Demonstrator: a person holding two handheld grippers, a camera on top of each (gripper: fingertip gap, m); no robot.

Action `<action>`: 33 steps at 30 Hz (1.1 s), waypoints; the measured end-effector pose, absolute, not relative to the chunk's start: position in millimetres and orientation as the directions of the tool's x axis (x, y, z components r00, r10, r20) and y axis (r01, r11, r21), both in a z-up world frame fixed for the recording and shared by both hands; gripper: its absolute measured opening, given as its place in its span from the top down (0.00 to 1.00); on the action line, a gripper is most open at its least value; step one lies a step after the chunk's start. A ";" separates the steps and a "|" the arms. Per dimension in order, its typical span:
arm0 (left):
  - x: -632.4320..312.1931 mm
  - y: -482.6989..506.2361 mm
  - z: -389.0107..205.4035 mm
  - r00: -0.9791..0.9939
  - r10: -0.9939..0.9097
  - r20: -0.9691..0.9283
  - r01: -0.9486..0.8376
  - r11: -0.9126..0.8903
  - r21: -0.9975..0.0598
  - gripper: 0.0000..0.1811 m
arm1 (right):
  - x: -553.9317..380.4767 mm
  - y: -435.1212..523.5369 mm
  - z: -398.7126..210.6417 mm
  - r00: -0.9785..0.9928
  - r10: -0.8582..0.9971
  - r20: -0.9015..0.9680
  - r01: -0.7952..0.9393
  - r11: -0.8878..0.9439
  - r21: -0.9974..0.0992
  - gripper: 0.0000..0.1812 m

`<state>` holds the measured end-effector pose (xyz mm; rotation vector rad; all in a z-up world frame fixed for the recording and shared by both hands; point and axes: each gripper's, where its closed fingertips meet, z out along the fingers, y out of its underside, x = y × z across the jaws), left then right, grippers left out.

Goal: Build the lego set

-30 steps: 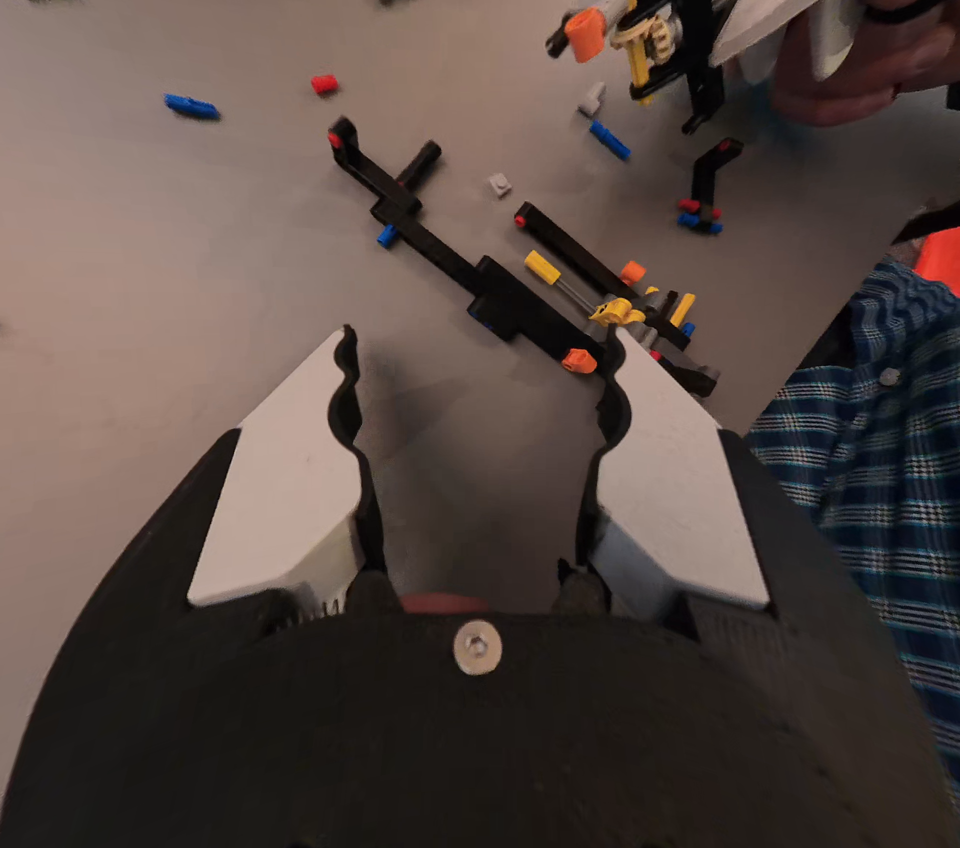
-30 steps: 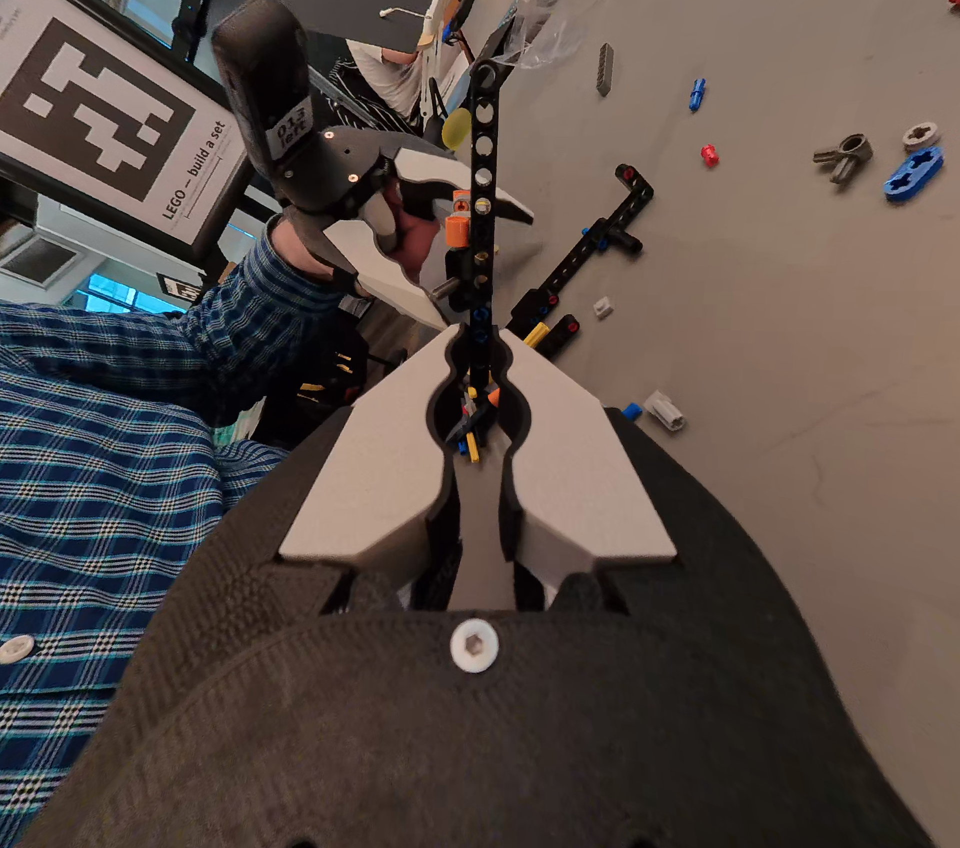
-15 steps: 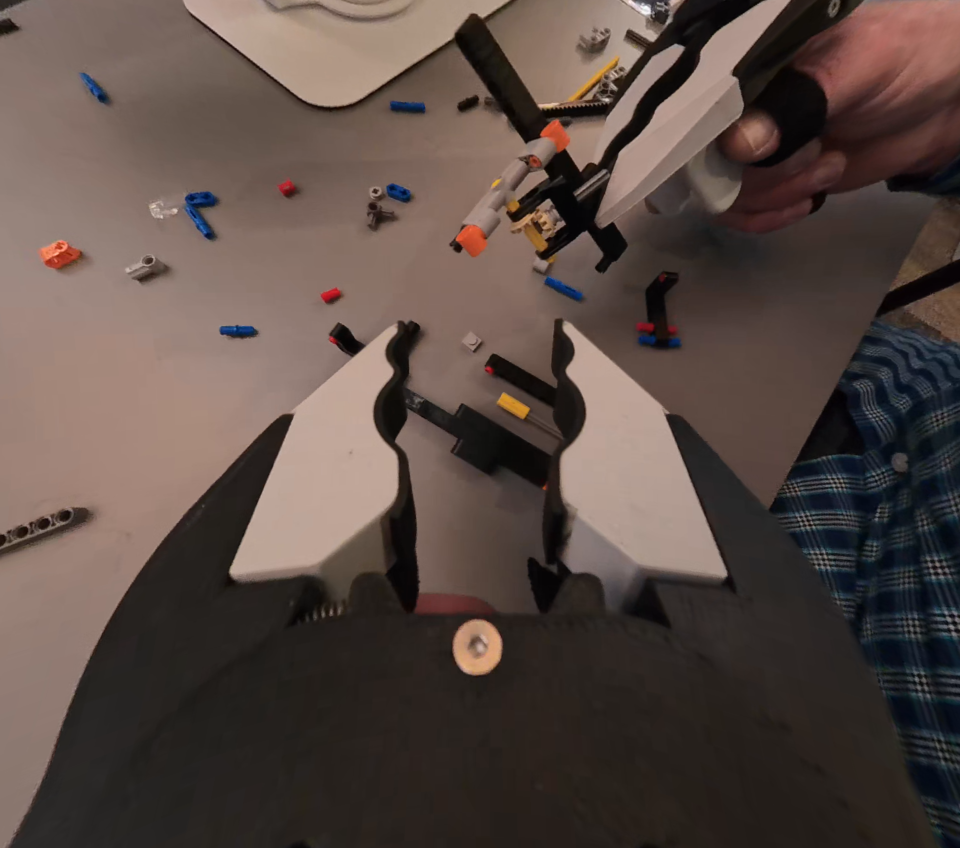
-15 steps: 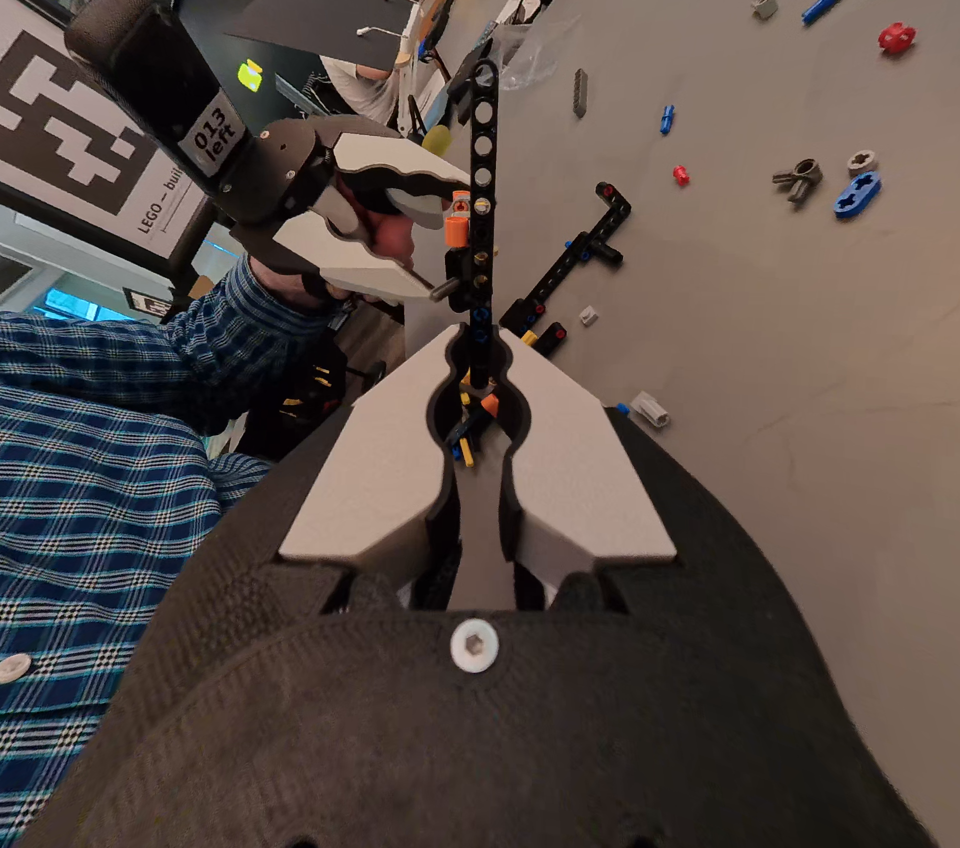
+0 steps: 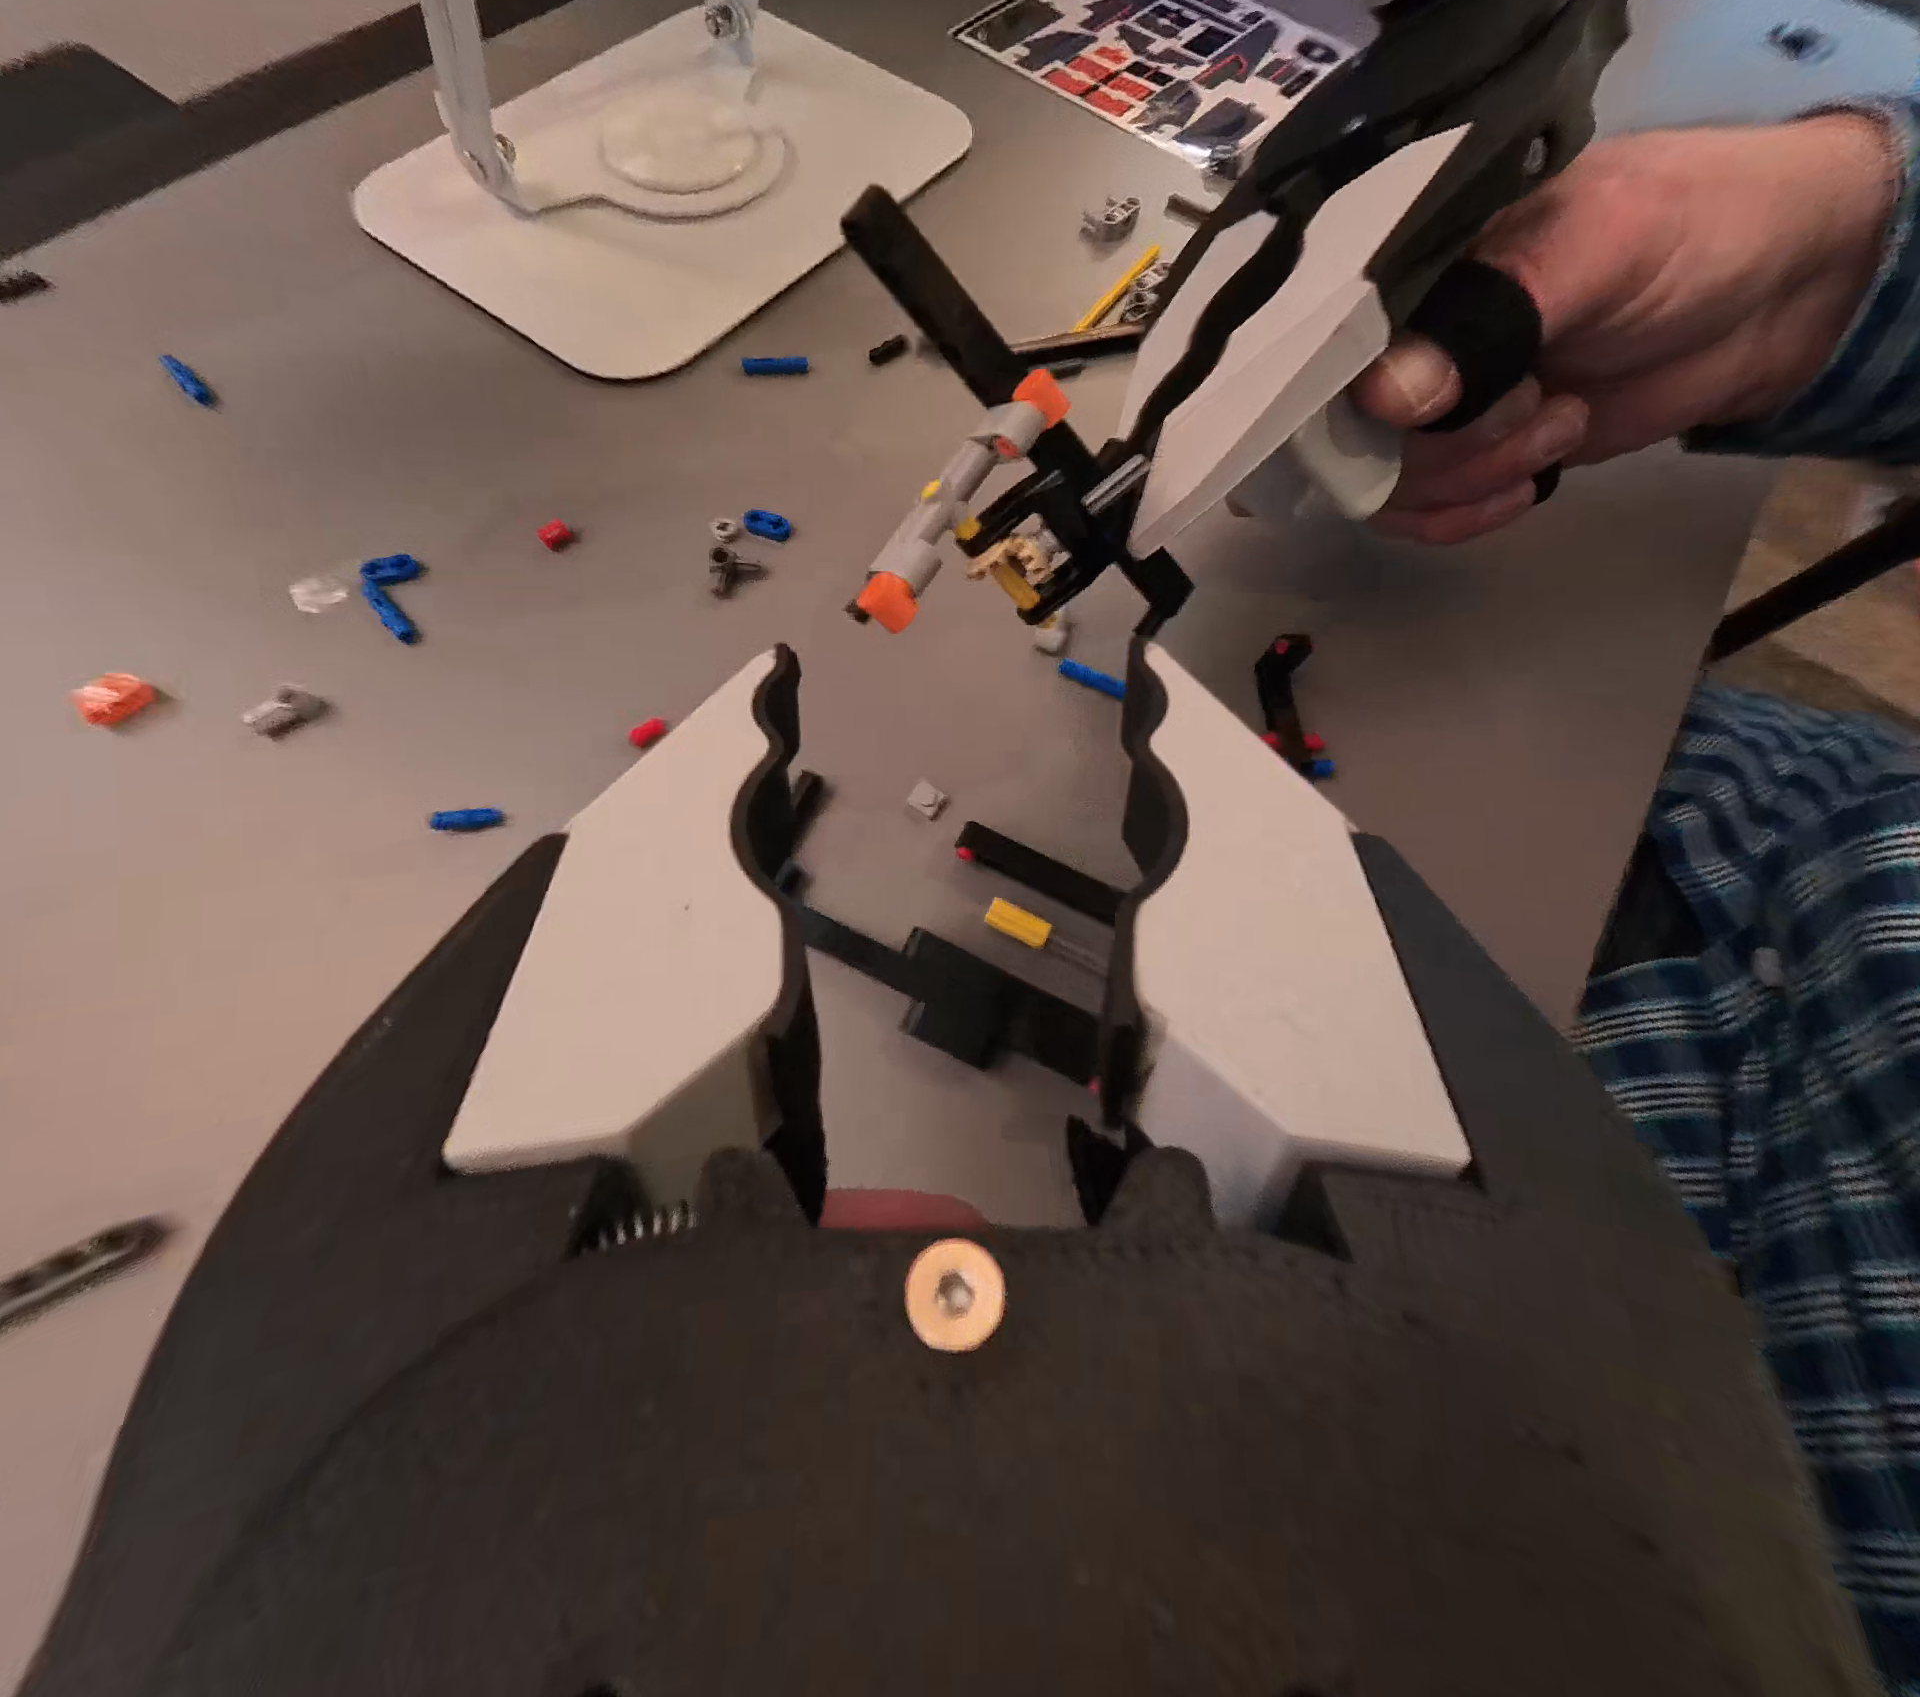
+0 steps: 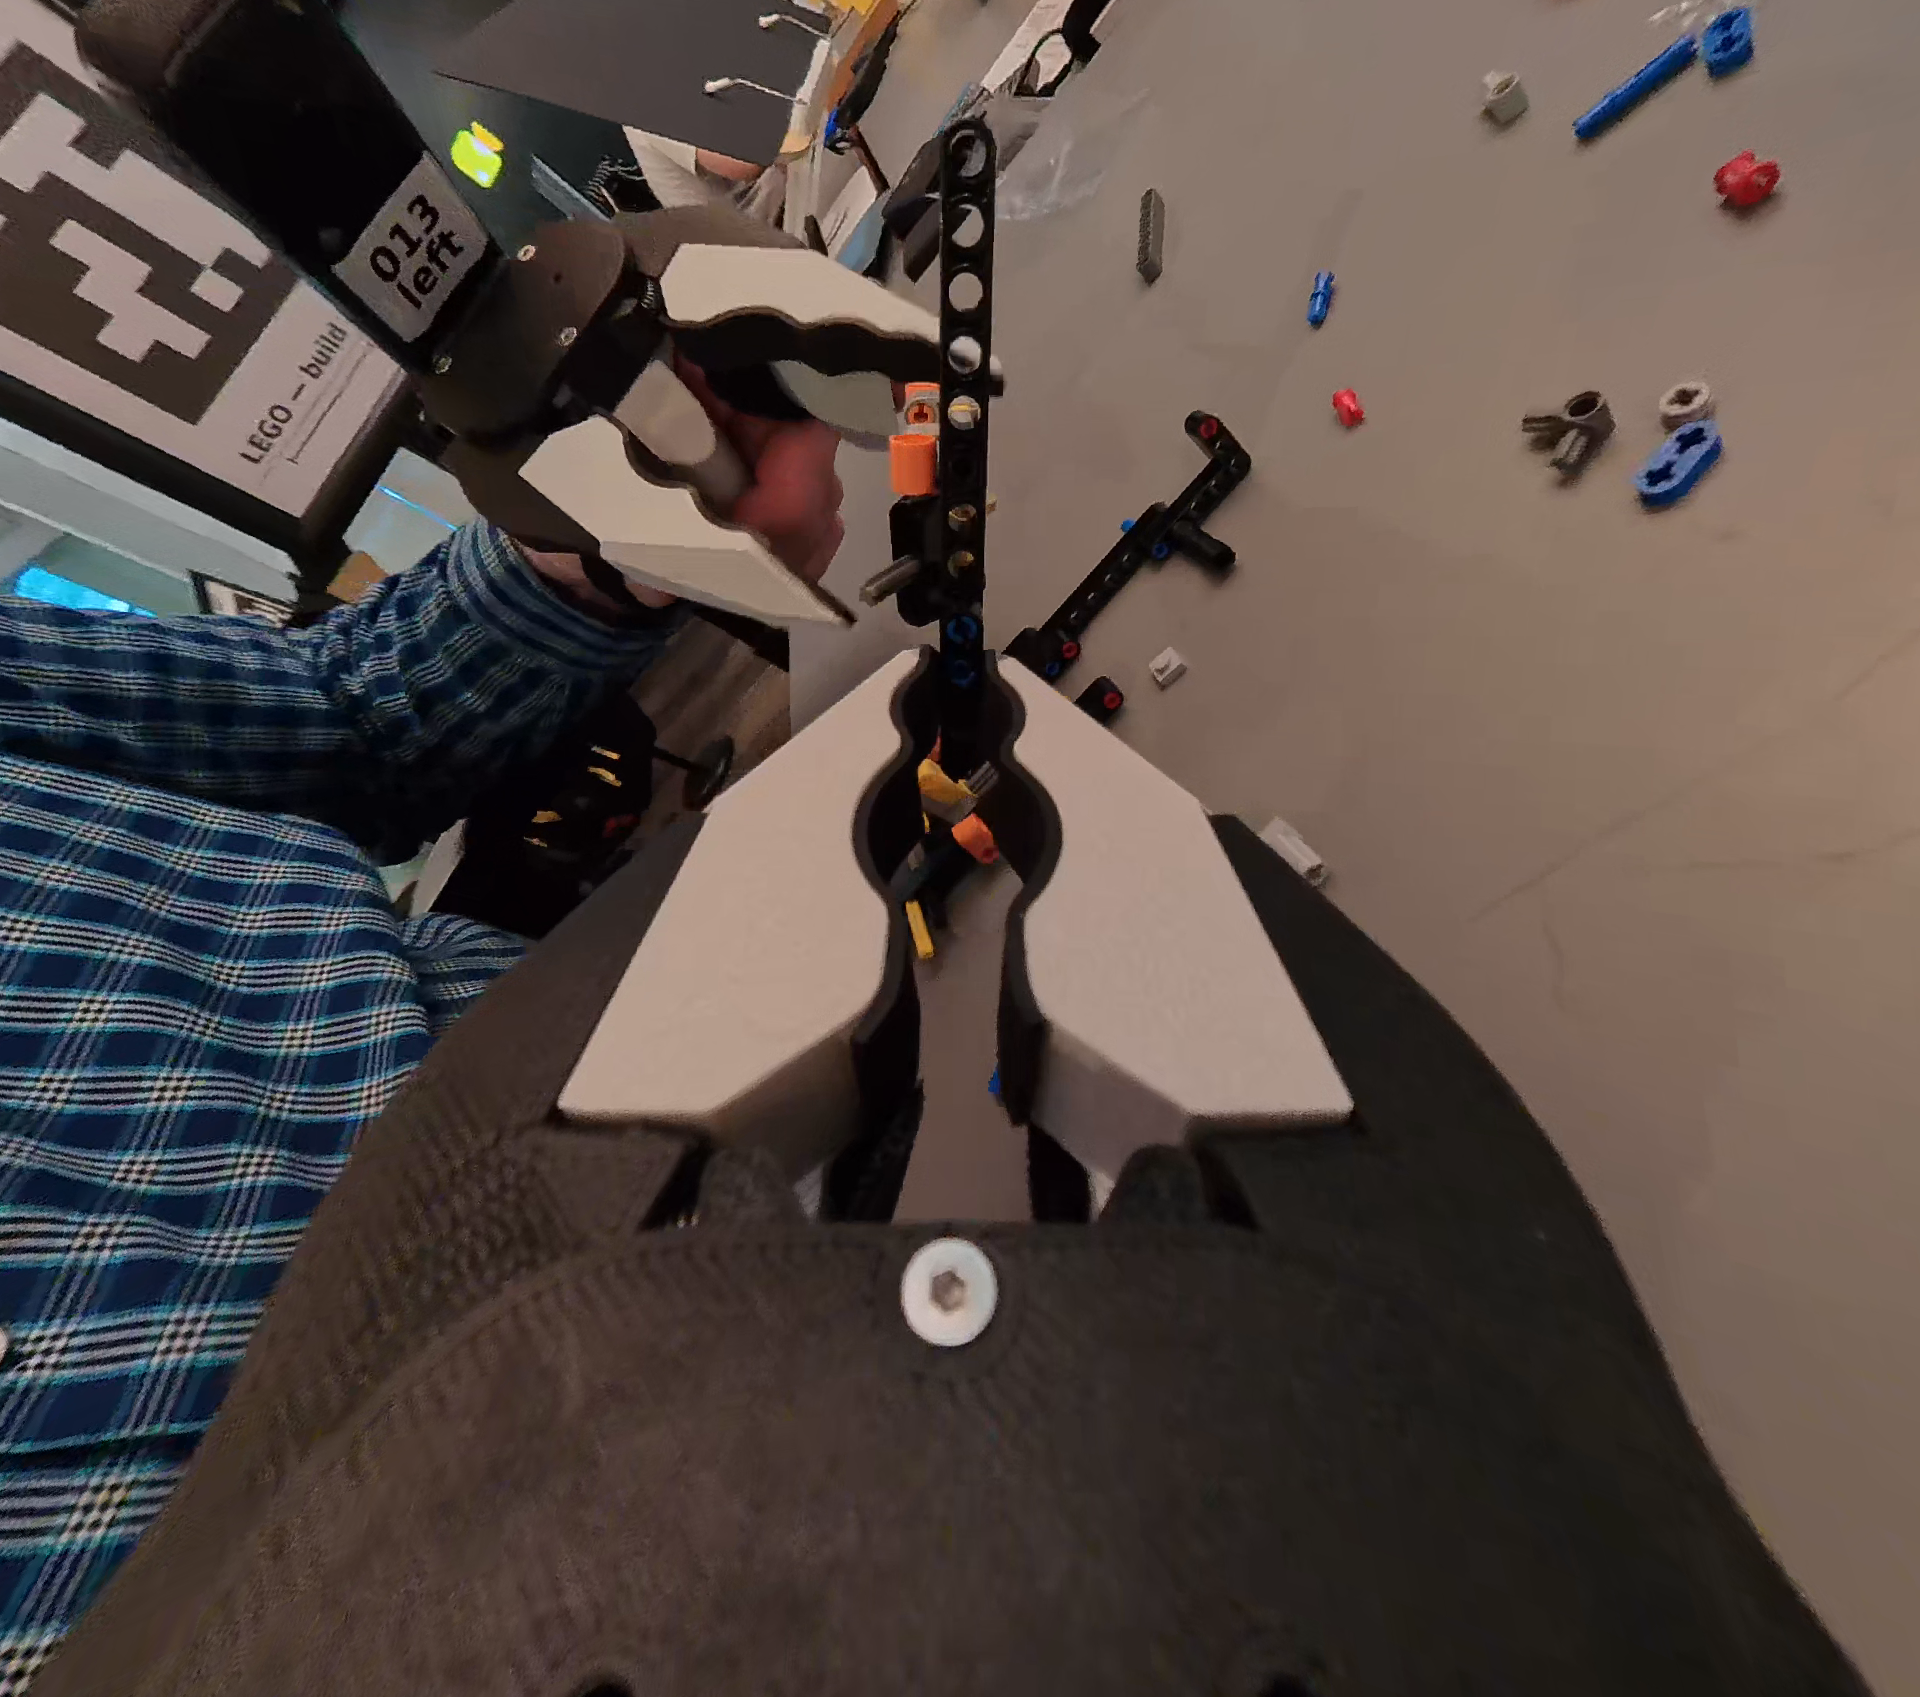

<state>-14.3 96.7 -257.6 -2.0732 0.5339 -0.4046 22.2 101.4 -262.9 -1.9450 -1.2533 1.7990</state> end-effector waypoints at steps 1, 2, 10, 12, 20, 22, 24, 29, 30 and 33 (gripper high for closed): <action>-8.7 94.9 -256.9 0.842 -0.521 0.141 -0.164 -0.495 -0.853 0.66 | 21.6 101.2 -261.8 -0.105 0.700 -0.706 0.431 -0.608 -0.667 0.97; -3.8 93.8 -256.1 0.831 -0.514 0.211 -0.104 -0.517 -0.850 0.65 | 20.7 101.7 -260.2 -0.104 0.706 -0.701 0.422 -0.607 -0.674 0.97; 5.9 100.1 -252.6 0.814 -0.472 0.340 0.045 -0.532 -0.846 0.75 | 14.3 97.0 -252.9 -0.153 0.620 -0.770 0.396 -0.675 -0.622 0.97; 8.6 100.9 -251.3 0.805 -0.477 0.353 0.060 -0.526 -0.848 0.79 | 13.5 96.0 -253.4 -0.155 0.621 -0.768 0.395 -0.674 -0.624 0.97; 12.8 103.9 -249.7 0.789 -0.494 0.365 0.083 -0.503 -0.860 0.76 | 10.3 96.2 -250.0 -0.162 0.620 -0.768 0.382 -0.678 -0.628 0.97; 12.8 104.5 -249.3 0.785 -0.498 0.368 0.087 -0.500 -0.862 0.76 | 9.6 95.7 -249.2 -0.165 0.618 -0.769 0.383 -0.678 -0.627 0.97; 12.6 104.9 -249.0 0.781 -0.502 0.370 0.090 -0.496 -0.864 0.76 | 8.9 95.7 -248.5 -0.167 0.616 -0.769 0.382 -0.679 -0.627 0.97; 9.6 106.3 -246.7 0.787 -0.495 0.368 0.108 -0.478 -0.872 0.78 | 7.6 97.6 -246.7 -0.170 0.598 -0.784 0.371 -0.698 -0.613 0.97; 9.5 106.3 -246.2 0.786 -0.494 0.372 0.114 -0.475 -0.872 0.78 | 7.6 97.5 -246.3 -0.173 0.588 -0.790 0.370 -0.705 -0.605 0.97; 7.6 106.3 -245.6 0.788 -0.489 0.375 0.124 -0.470 -0.874 0.82 | 7.8 98.0 -246.1 -0.181 0.554 -0.813 0.366 -0.729 -0.578 0.97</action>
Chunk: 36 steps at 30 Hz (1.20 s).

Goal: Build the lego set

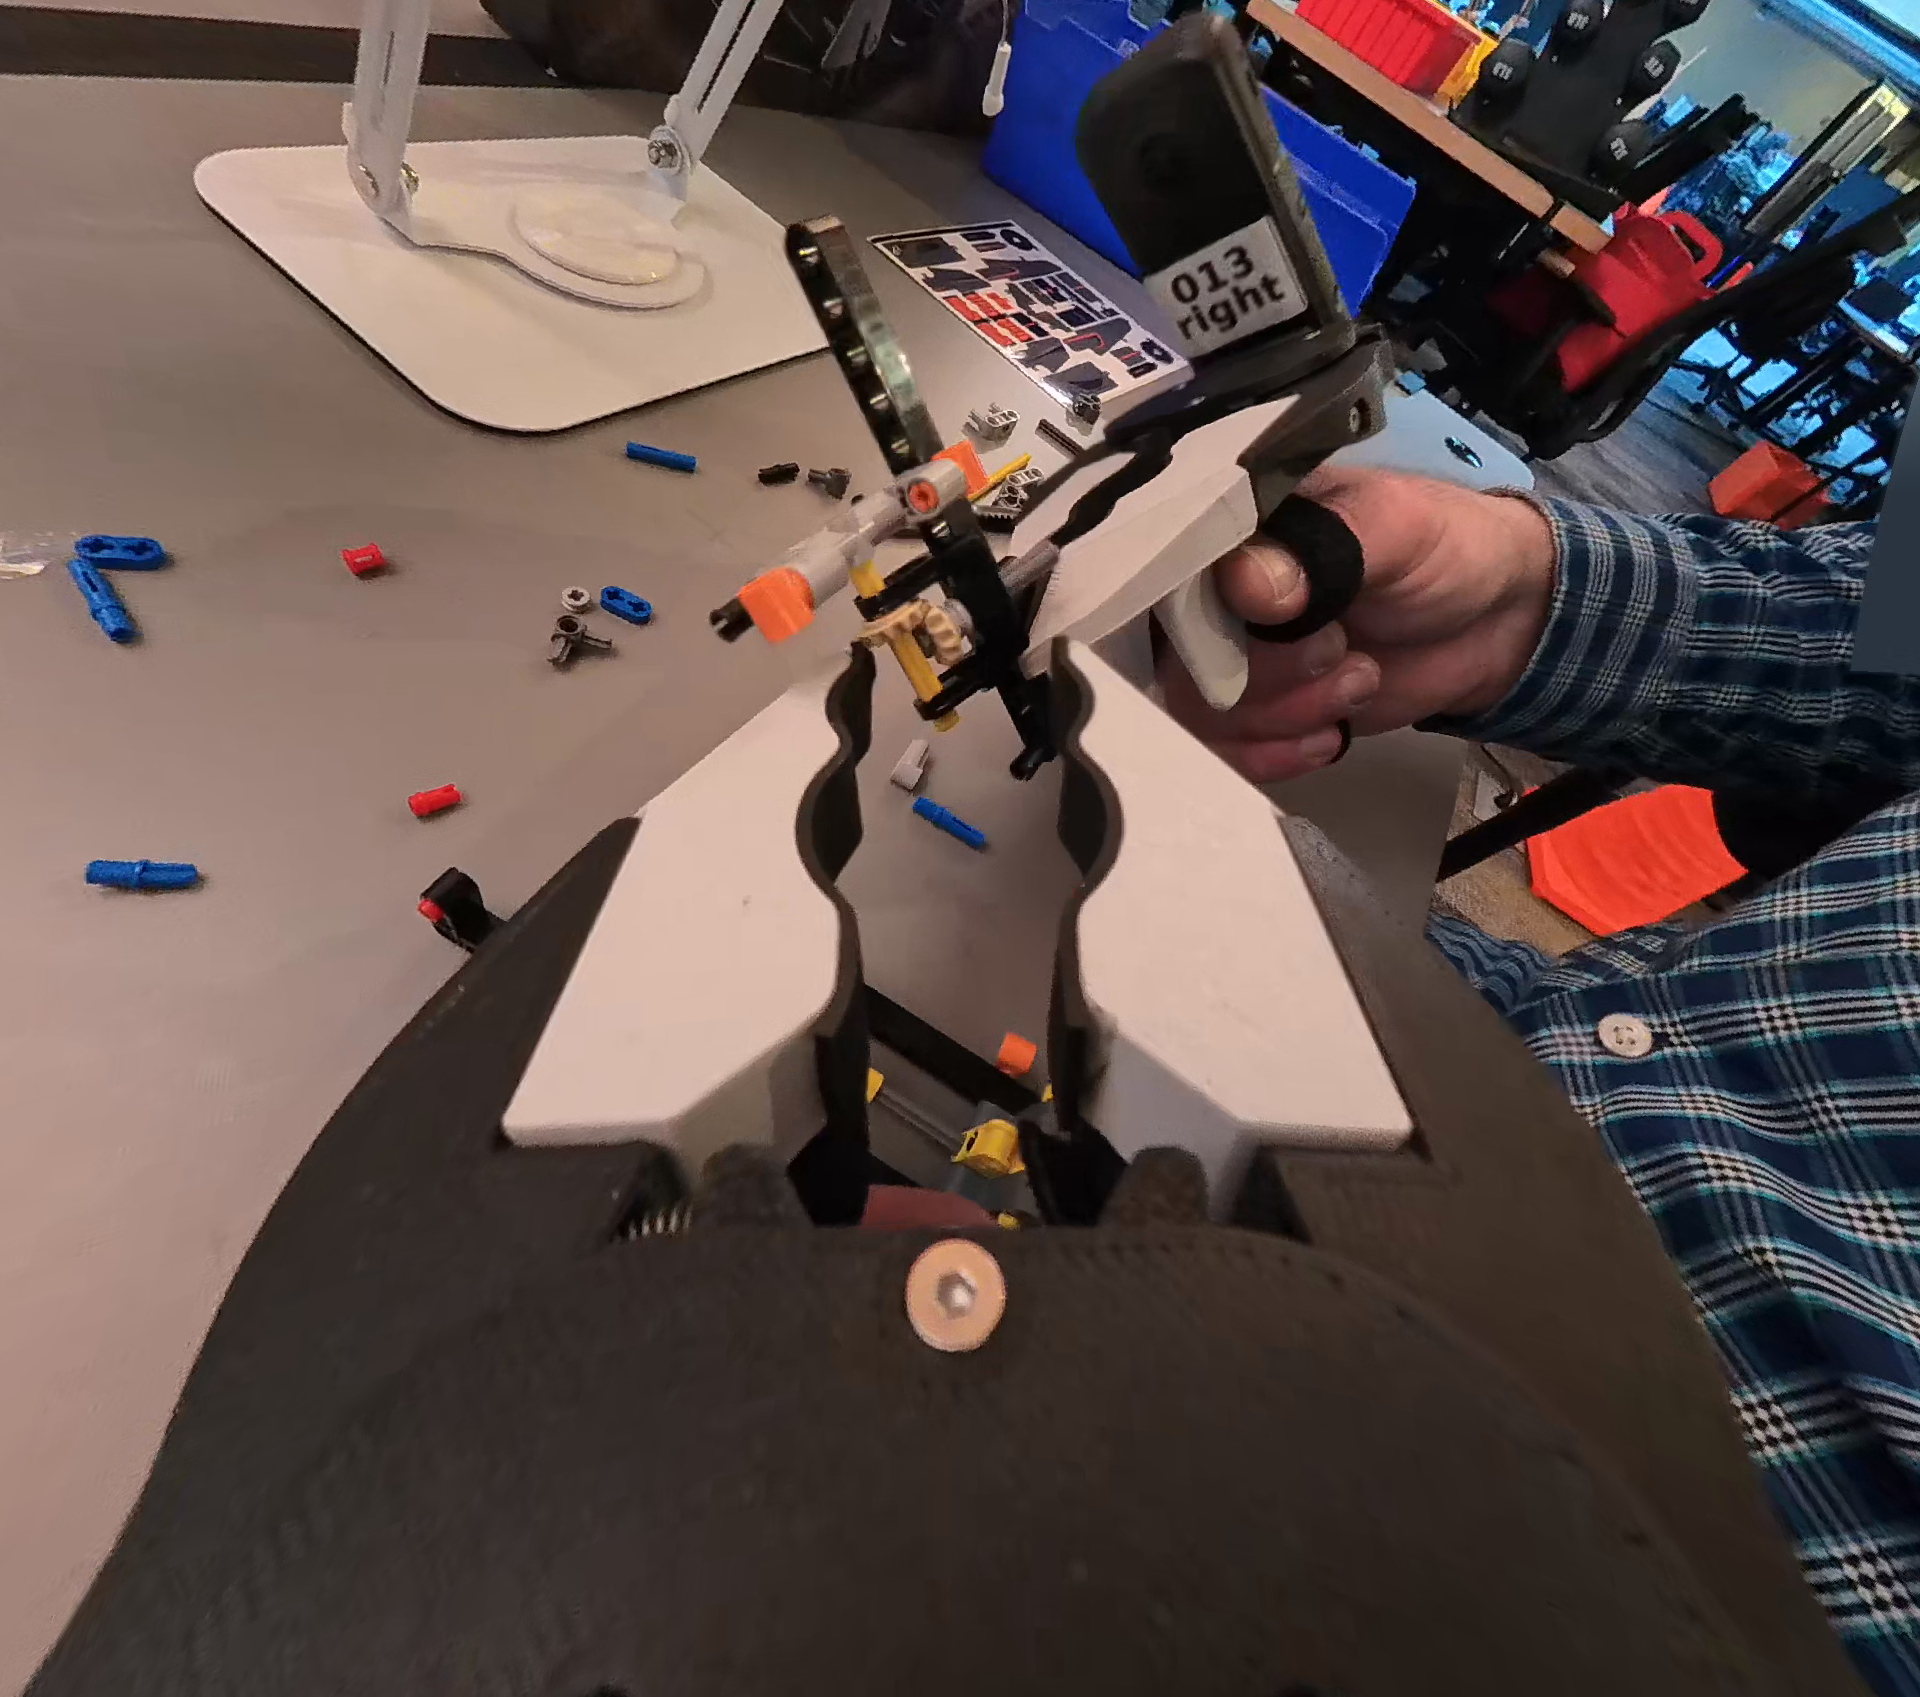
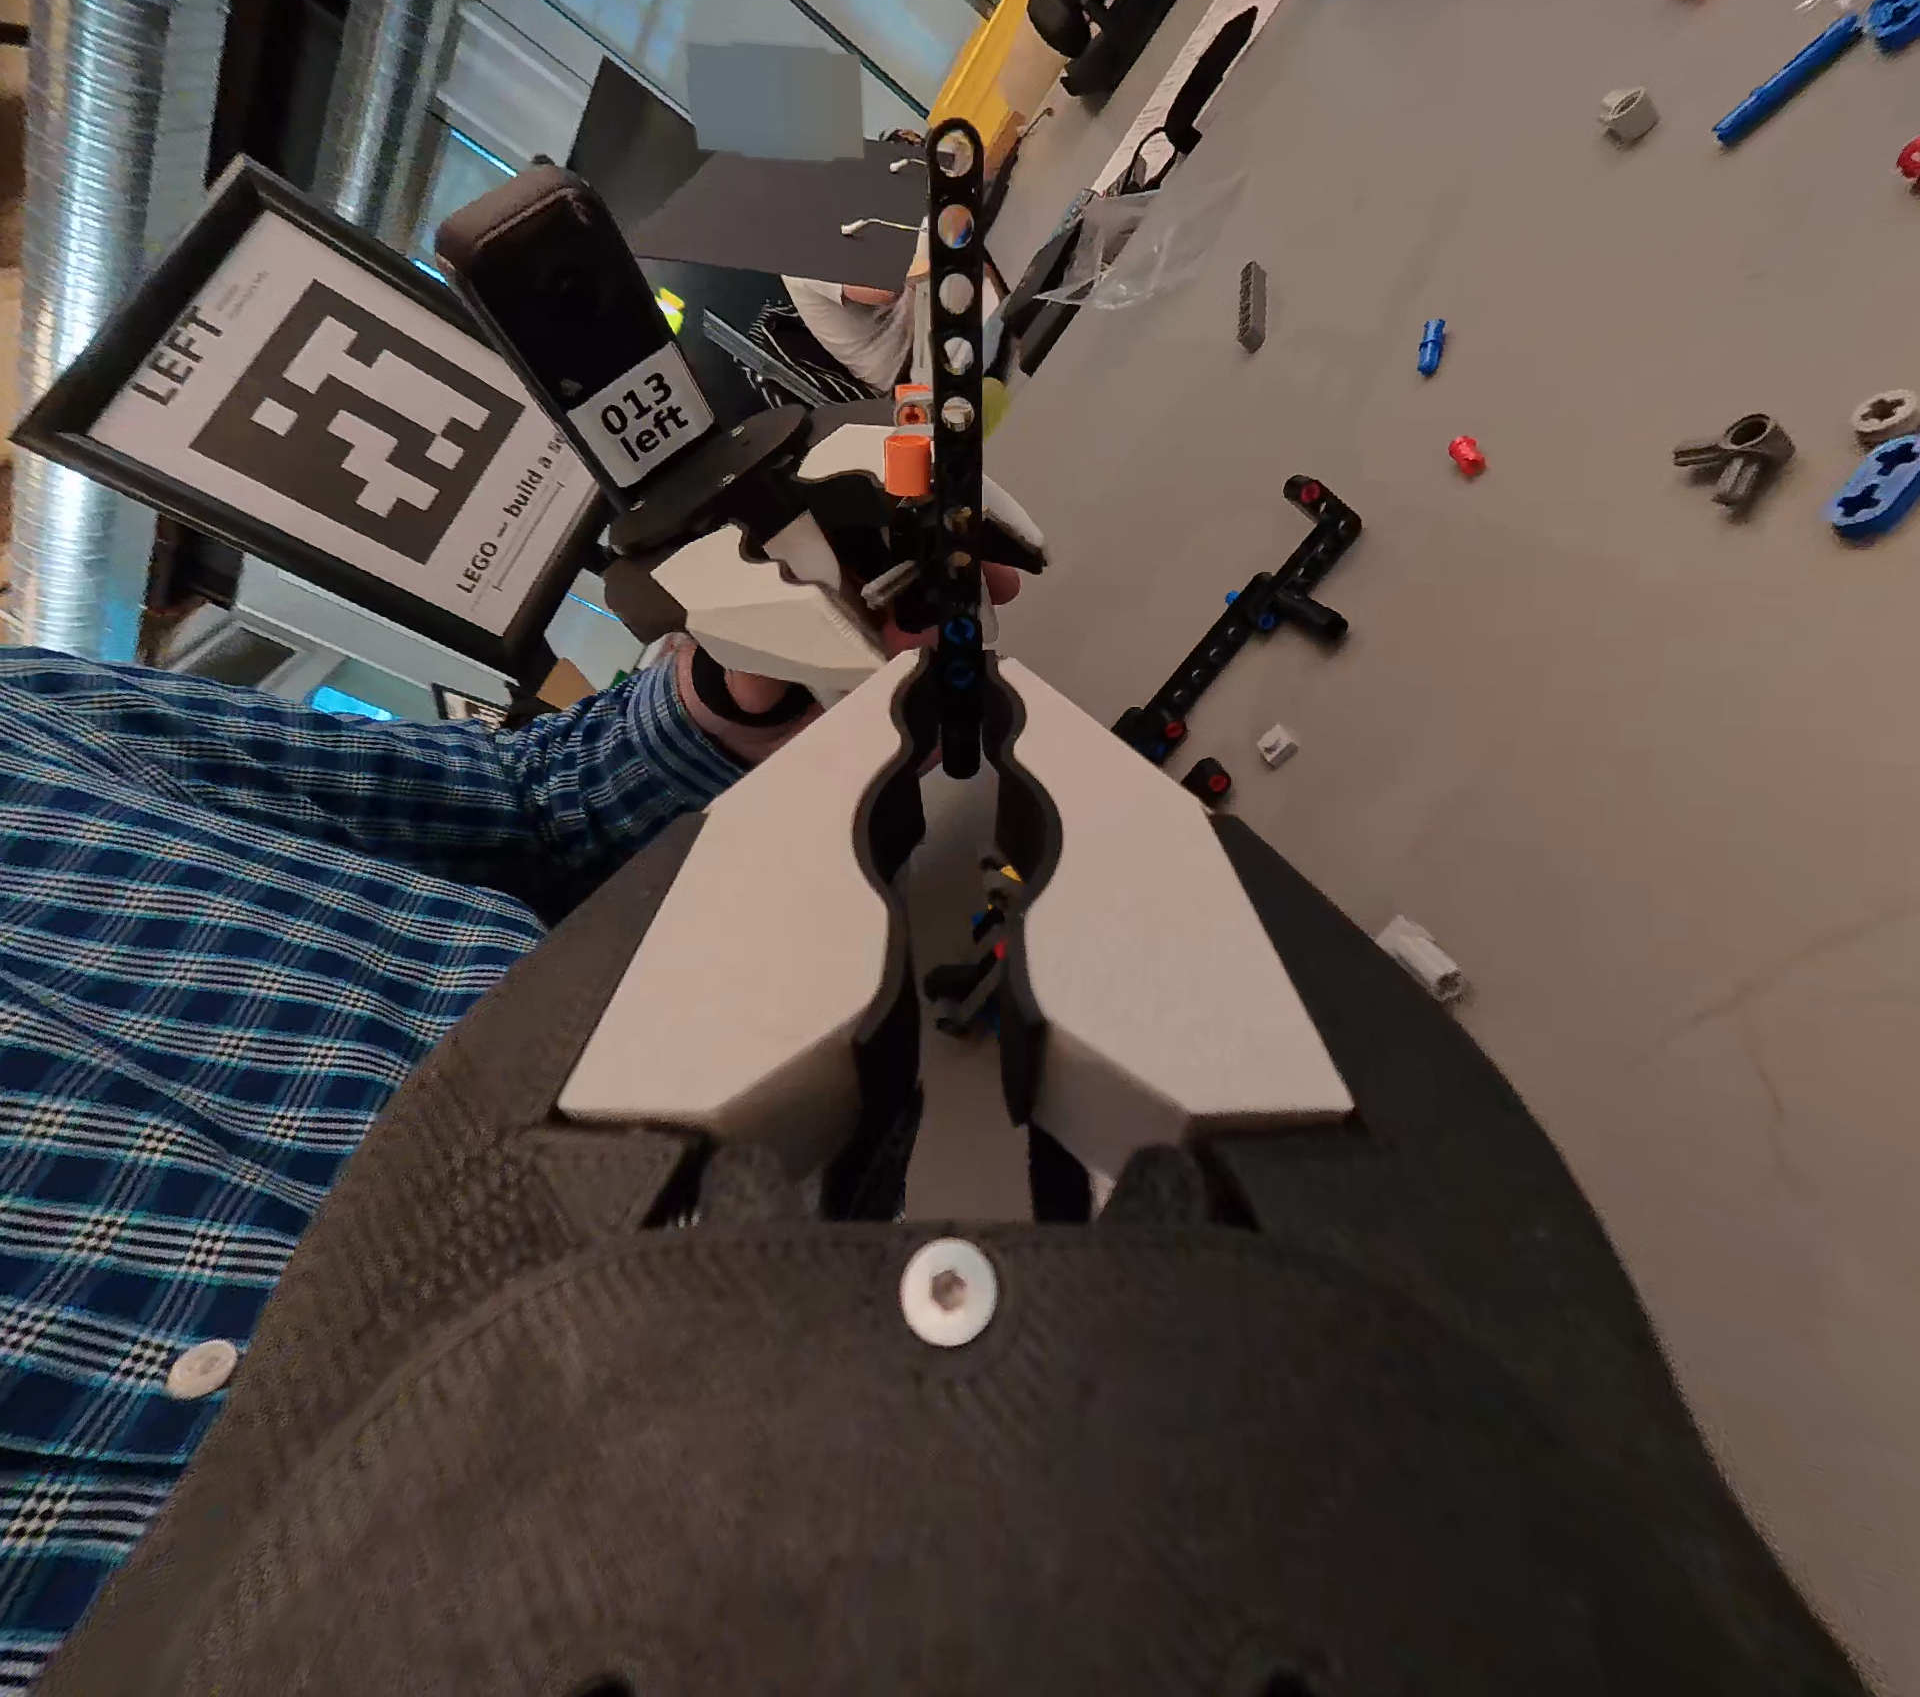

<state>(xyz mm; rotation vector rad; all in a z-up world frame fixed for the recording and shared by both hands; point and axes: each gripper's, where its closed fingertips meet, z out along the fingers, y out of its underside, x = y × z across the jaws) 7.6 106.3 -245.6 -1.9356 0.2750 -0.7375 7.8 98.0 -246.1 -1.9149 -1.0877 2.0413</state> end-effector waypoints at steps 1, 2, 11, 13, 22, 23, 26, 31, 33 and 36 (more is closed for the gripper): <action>6.4 106.5 -244.5 0.785 -0.487 0.382 0.136 -0.467 -0.874 0.84 | 7.9 98.4 -245.8 -0.184 0.545 -0.818 0.363 -0.736 -0.572 0.97; 4.9 106.6 -243.6 0.781 -0.484 0.394 0.151 -0.466 -0.872 0.87 | 8.1 98.8 -246.1 -0.182 0.543 -0.820 0.363 -0.738 -0.569 0.97; 4.9 106.3 -239.4 0.752 -0.493 0.437 0.203 -0.458 -0.866 0.88 | 8.0 97.3 -243.4 -0.200 0.516 -0.833 0.361 -0.751 -0.553 0.97; 4.8 106.0 -233.8 0.716 -0.496 0.492 0.267 -0.457 -0.849 0.88 | 8.0 96.4 -241.1 -0.210 0.507 -0.836 0.358 -0.756 -0.548 0.97; 6.8 104.8 -216.5 0.478 -0.493 0.727 0.537 -0.490 -0.686 0.88 | 8.0 96.4 -232.2 -0.233 0.487 -0.842 0.338 -0.771 -0.540 0.97; 6.9 104.2 -212.8 0.438 -0.499 0.748 0.567 -0.492 -0.660 0.89 | 8.1 96.3 -230.2 -0.240 0.480 -0.844 0.334 -0.775 -0.536 0.97; 6.0 102.9 -202.6 0.301 -0.511 0.805 0.655 -0.503 -0.564 0.89 | 7.9 96.2 -222.6 -0.266 0.451 -0.852 0.318 -0.793 -0.520 0.97; 4.1 101.1 -186.1 0.159 -0.548 0.821 0.738 -0.487 -0.468 0.88 | 8.4 95.5 -209.9 -0.318 0.404 -0.858 0.292 -0.819 -0.494 0.97; 0.6 102.1 -181.9 0.117 -0.549 0.827 0.766 -0.480 -0.427 0.85 | 8.4 96.2 -207.2 -0.326 0.396 -0.859 0.279 -0.828 -0.487 0.97; 1.3 102.3 -180.1 0.143 -0.558 0.818 0.764 -0.463 -0.449 0.82 | 8.9 97.6 -204.0 -0.339 0.379 -0.861 0.252 -0.845 -0.471 0.97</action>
